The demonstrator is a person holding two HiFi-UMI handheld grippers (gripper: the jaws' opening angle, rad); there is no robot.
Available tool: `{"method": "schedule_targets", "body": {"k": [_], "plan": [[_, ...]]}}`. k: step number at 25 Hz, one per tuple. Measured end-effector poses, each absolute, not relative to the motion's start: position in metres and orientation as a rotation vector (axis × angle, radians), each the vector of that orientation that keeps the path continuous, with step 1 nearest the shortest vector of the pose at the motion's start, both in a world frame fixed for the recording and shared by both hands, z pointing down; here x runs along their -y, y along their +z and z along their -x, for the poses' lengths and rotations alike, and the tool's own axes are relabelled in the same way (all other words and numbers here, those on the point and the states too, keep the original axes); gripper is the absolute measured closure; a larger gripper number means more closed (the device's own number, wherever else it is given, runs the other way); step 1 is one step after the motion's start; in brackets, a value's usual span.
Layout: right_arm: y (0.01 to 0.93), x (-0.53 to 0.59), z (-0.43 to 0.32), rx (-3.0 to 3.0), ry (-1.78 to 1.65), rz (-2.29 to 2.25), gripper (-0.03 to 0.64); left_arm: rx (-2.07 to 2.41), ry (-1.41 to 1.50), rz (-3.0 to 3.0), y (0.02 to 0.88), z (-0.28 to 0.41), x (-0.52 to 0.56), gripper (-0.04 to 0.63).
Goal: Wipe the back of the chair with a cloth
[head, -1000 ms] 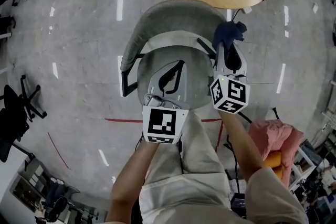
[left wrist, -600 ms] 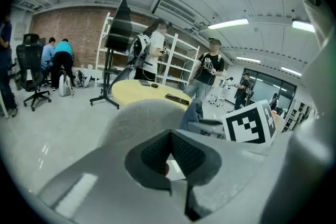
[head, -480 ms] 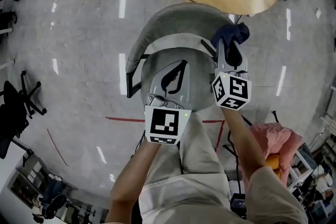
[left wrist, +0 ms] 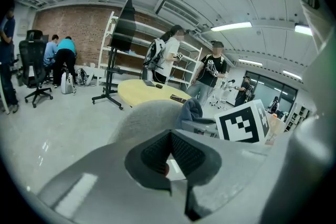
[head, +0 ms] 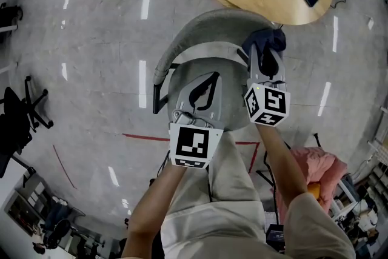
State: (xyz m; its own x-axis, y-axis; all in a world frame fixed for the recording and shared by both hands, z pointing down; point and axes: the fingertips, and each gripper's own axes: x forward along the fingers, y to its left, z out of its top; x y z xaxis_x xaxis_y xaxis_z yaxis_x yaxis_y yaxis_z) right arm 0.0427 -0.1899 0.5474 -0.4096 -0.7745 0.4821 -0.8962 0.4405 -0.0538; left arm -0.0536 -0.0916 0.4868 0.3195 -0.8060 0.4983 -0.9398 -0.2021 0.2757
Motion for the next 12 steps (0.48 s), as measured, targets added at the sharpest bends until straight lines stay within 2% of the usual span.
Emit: {"method": "schedule_targets", "body": {"k": [12], "plan": [[0.545, 0.191, 0.013, 2.378, 0.401, -1.317, 0.509, 1.558, 0.304, -2.031, 0.488, 0.082, 0.086, 0.595]]}}
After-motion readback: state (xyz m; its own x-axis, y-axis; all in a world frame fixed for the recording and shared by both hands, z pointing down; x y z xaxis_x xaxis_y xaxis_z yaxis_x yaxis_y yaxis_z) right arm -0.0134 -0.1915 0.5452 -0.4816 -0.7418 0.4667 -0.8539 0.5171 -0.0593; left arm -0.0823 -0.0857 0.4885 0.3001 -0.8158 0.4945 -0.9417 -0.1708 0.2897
